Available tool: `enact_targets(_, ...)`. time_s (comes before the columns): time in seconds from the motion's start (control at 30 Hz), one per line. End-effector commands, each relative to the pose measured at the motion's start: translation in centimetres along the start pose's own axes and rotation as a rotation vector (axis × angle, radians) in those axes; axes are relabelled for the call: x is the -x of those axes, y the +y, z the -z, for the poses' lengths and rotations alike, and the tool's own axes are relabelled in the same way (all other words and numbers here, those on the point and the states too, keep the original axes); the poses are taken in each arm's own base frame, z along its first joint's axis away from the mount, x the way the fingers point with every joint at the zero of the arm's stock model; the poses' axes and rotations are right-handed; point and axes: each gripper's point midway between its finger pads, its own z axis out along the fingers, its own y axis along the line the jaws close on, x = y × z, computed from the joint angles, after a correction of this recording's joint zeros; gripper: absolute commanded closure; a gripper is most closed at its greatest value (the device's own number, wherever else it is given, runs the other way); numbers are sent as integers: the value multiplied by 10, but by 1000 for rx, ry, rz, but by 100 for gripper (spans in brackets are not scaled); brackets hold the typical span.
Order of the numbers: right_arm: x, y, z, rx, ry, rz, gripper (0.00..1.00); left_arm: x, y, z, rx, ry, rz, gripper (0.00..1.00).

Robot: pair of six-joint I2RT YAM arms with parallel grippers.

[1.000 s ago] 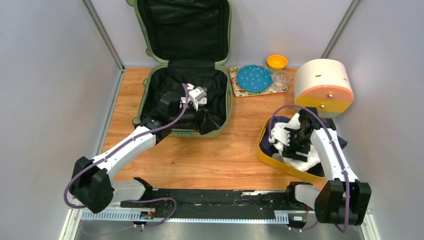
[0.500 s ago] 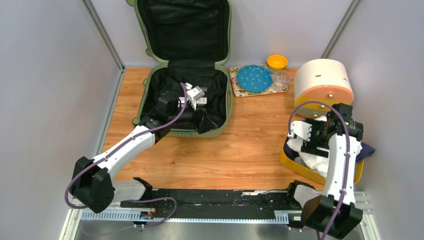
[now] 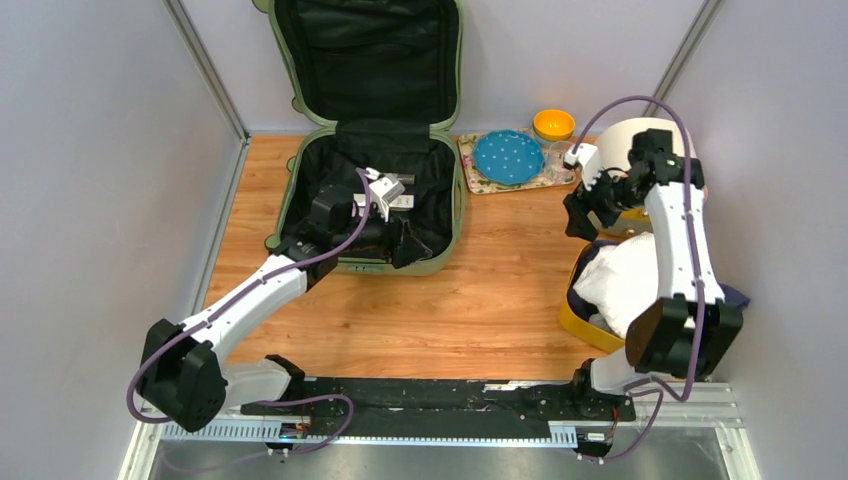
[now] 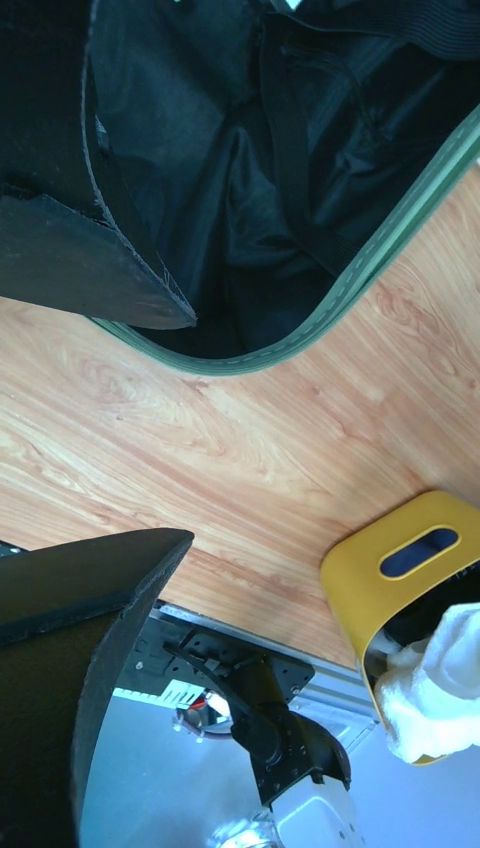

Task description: Open, take out, and arrange the luggage

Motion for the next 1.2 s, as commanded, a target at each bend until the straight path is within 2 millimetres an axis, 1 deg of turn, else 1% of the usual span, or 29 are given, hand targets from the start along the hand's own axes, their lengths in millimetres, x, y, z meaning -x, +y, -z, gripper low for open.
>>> enact_targets(0.0,-8,-9,-37,-17,72,-167,21,8,2,9,34,-51,-35,20)
enact_targets(0.07,-23,-8,-56,-4,145,-146,23,5,3,11,42,-49,-30,20)
enact_targets(0.1,-39,-2,-65,24,195,-136,24,3,5,11,50,-47,-26,20)
enact_targets(0.13,-53,-1,-69,22,261,-116,25,3,5,11,51,-48,-28,20)
enact_targets(0.17,-66,6,-74,54,314,-106,25,2,7,12,59,-46,-24,20)
enact_targets(0.2,-79,11,-75,76,362,-102,26,2,9,12,65,-47,-24,20)
enact_targets(0.23,-99,15,-75,83,442,-98,27,2,9,12,68,-47,-23,20)
enact_targets(0.3,-121,29,-71,128,509,-87,29,0,11,12,72,-44,-20,20)
enact_targets(0.33,-134,41,-71,167,543,-74,30,-1,11,11,71,-40,-19,20)
enact_targets(0.43,-142,65,-59,227,551,-46,33,-2,12,10,67,-34,-16,20)
enact_targets(0.5,-141,82,-46,276,555,-57,37,-2,12,10,63,-32,-23,20)
enact_targets(0.53,-137,91,-39,302,540,-60,38,-3,12,9,60,-29,-23,20)
enact_targets(0.6,-119,88,-32,271,474,-54,34,-2,11,8,53,-25,-26,20)
enact_targets(0.63,-102,87,-28,248,389,-72,33,-1,11,7,52,-25,-27,20)
enact_targets(0.67,-73,70,-18,173,304,-78,31,0,11,7,50,-26,-28,20)
enact_targets(0.7,-56,61,-14,139,243,-104,27,2,10,6,44,-27,-31,20)
enact_targets(0.73,-32,44,-12,95,153,-125,26,1,11,5,43,-23,-28,20)
enact_targets(0.77,-6,19,7,0,79,-184,25,2,12,4,41,-24,-29,20)
enact_targets(0.8,9,2,17,-51,31,-207,25,2,11,3,34,-19,-25,20)
enact_targets(0.83,13,-26,21,-107,-1,-265,25,3,11,2,30,-18,-26,20)
enact_targets(0.87,20,-42,28,-152,-23,-288,25,3,11,2,30,-17,-23,20)
enact_targets(0.9,40,-65,50,-242,-77,-304,25,6,11,1,28,-19,-23,20)
enact_targets(0.93,29,-93,51,-306,-49,-353,24,7,11,0,27,-22,-23,20)
enact_targets(0.97,30,-108,60,-352,-50,-370,24,7,12,0,27,-21,-19,20)
enact_targets(1.0,37,-124,74,-412,-70,-384,24,7,12,-1,28,-20,-18,20)
enact_targets(1.03,22,-143,77,-465,-33,-428,24,8,12,-1,29,-19,-17,20)
enact_targets(1.1,13,-161,88,-537,-25,-484,25,8,14,-1,37,-20,-19,20)
enact_targets(1.13,4,-180,100,-616,-22,-504,25,8,14,-1,40,-19,-17,20)
enact_targets(1.17,0,-190,107,-667,-23,-519,26,8,14,0,43,-21,-19,20)
